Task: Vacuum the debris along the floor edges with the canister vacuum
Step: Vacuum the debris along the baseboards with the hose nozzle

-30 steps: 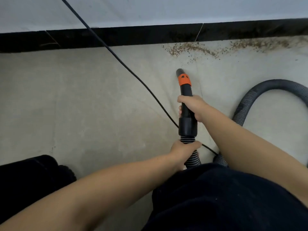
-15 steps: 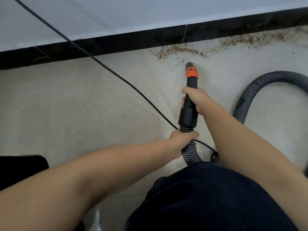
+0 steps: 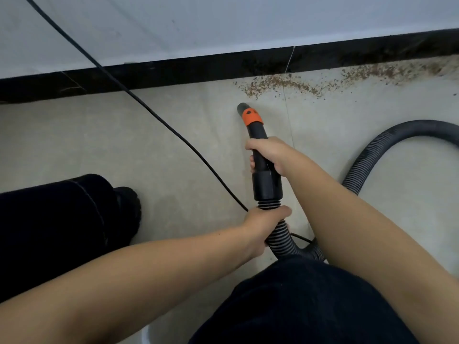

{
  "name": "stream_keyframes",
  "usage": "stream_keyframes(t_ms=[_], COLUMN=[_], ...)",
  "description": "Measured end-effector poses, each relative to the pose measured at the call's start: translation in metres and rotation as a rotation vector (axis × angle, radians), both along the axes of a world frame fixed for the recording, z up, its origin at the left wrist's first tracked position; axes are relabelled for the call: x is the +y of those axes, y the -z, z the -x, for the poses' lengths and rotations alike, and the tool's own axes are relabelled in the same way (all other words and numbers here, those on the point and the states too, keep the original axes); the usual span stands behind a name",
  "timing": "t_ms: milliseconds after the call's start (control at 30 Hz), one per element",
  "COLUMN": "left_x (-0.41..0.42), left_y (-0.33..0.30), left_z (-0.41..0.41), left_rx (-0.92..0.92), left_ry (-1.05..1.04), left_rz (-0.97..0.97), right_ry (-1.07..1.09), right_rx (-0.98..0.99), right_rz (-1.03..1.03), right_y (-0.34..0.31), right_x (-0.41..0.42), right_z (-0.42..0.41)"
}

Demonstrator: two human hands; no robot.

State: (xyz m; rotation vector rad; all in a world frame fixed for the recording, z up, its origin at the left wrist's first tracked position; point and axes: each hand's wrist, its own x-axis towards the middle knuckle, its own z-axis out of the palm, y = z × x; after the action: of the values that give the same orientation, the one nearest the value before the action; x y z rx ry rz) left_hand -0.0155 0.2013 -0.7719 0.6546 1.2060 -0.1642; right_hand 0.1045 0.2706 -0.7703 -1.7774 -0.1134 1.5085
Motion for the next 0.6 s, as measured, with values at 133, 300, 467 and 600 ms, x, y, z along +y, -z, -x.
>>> stream_keyframes(t_ms=[133, 300, 467, 600], left_x=[-0.001, -0.010, -0.013, -0.001], left_y=[0.001, 0.001, 0.002, 0.001], left_z=[-0.012, -0.040, -0.065, -0.076], left_rx=[-0.030, -0.058, -0.060, -0.071], left_ry=[0.097, 0.186, 0.217, 0.197], left_rz=[0.007, 0.027, 0.008, -0.001], right_ry=[0.137, 0.305, 0.364, 0.382], right_rx=[-0.047, -0.065, -0.049, -0.059], right_rz=[0.011, 0.056, 0.094, 0.094], right_y=[0.001, 0.004, 0.004, 0.003], right_x=[-0.016, -0.045, -0.053, -0.042], right_z=[-0.021, -0.057, -0.086, -0.096])
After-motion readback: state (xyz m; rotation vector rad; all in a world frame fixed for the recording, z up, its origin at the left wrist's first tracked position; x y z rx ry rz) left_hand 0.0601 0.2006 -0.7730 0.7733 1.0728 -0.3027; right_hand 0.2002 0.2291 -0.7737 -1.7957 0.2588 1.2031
